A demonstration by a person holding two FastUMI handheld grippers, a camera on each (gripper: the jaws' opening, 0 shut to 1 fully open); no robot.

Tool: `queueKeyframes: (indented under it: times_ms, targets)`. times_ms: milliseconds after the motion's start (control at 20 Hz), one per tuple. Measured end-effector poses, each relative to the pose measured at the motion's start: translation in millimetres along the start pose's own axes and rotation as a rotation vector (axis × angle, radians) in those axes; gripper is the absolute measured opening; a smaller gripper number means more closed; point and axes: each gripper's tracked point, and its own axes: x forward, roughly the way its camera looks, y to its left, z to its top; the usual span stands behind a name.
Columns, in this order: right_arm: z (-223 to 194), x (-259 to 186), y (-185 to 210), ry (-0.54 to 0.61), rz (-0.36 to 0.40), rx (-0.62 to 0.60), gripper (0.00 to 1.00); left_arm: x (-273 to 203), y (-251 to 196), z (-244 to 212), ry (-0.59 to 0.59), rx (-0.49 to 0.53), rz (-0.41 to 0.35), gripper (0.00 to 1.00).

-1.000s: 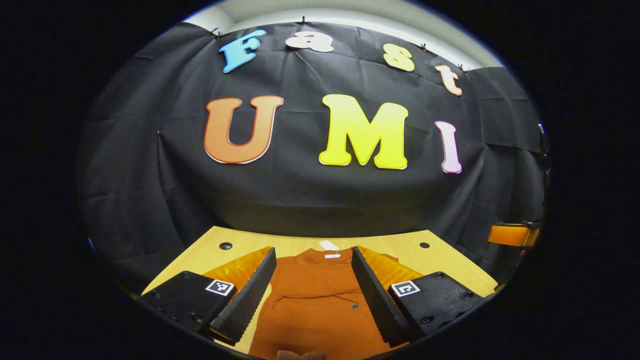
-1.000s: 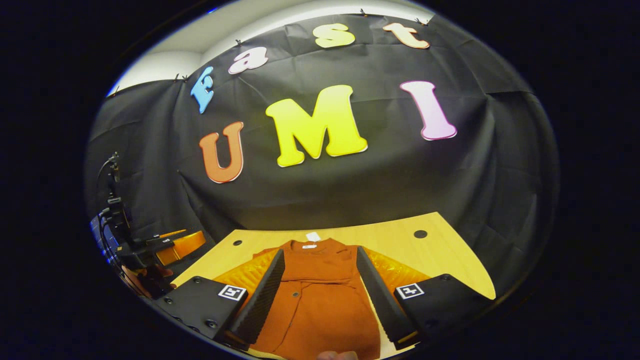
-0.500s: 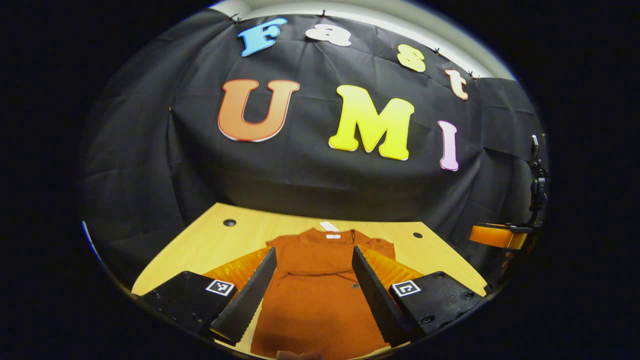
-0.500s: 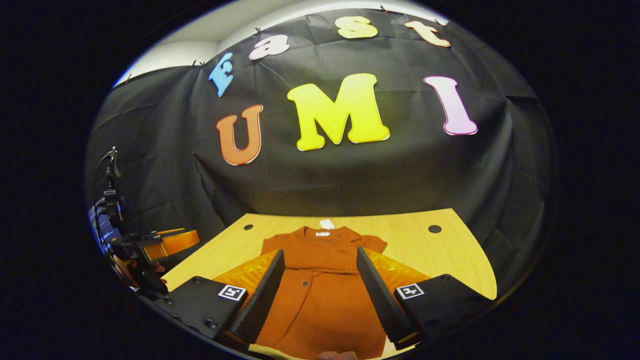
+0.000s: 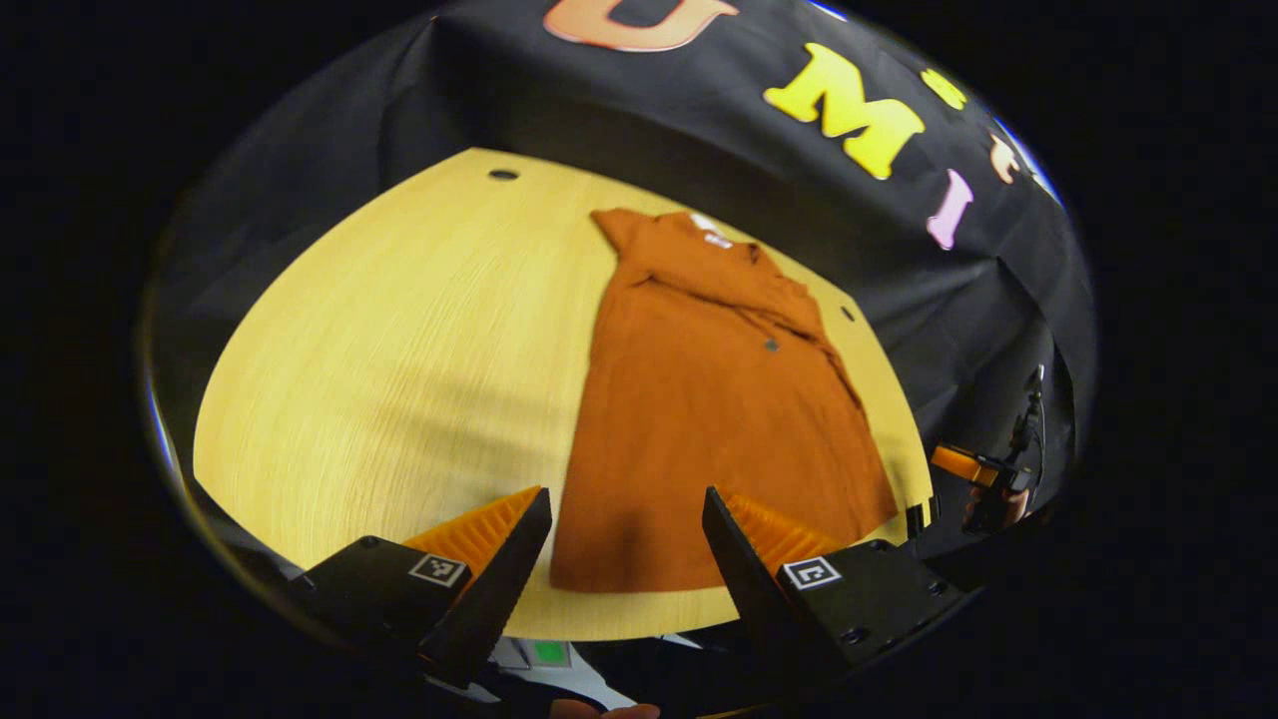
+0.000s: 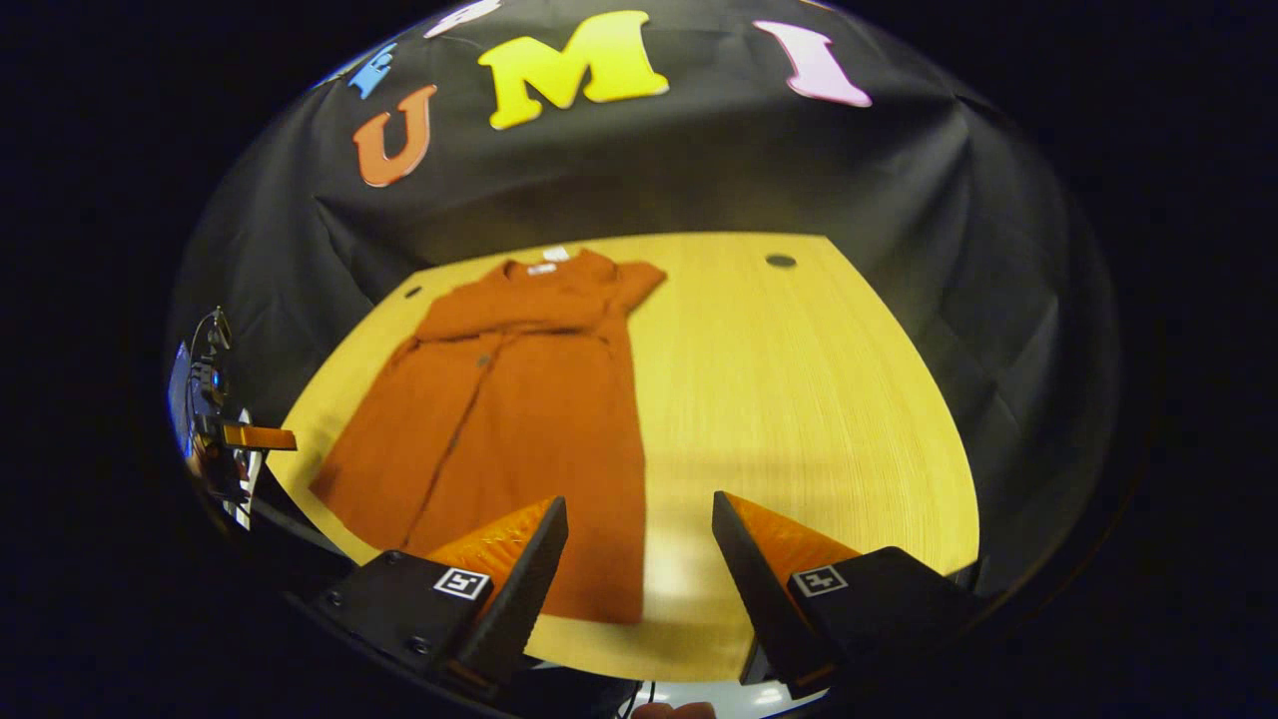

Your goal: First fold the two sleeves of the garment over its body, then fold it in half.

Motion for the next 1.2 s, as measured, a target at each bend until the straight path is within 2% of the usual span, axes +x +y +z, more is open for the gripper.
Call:
queueKeyframes:
  times_ms: [200,350,400,650,800,950,1050,1100,1150,1200]
  targets:
    - [-36.4,13.3,-4.5,0.072,-0.051,0.005,0.94,8.0,6.3,-24.4,0.057,-0.089,-0.037,0.99]
    - [-45.1,19.6,1.6,0.076,-0.055,0.017,0.94,13.2,10.4,-38.4,0.096,-0.072,-0.032,0.99]
    - [-48.7,22.1,2.1,0.081,-0.059,0.019,0.94,14.0,8.9,-34.6,0.070,-0.069,-0.041,0.98]
    - [-62.3,47.1,18.9,0.113,-0.072,0.000,0.94,22.5,-10.5,-39.7,0.089,-0.133,-0.093,0.95]
    - [-64.7,46.9,22.1,0.116,-0.099,-0.037,0.94,27.0,-19.7,-46.1,0.104,-0.140,-0.105,0.81]
    - [-66.3,47.6,24.0,0.121,-0.124,-0.055,0.95,34.5,-25.0,-48.3,0.123,-0.142,-0.106,0.74]
    - [-68.2,50.4,30.9,0.127,-0.122,-0.059,0.91,39.1,-28.2,-51.7,0.163,-0.121,-0.106,0.68]
    - [-67.0,48.1,36.6,0.129,-0.118,-0.058,0.73,42.2,-25.0,-52.1,0.176,-0.112,-0.087,0.60]
    - [-69.1,51.3,44.0,0.135,-0.102,-0.063,0.67,44.1,-22.6,-51.0,0.184,-0.115,-0.079,0.51]
    - [-68.7,50.4,51.1,0.135,-0.080,-0.053,0.47,44.7,-23.6,-50.9,0.187,-0.114,-0.076,0.10]
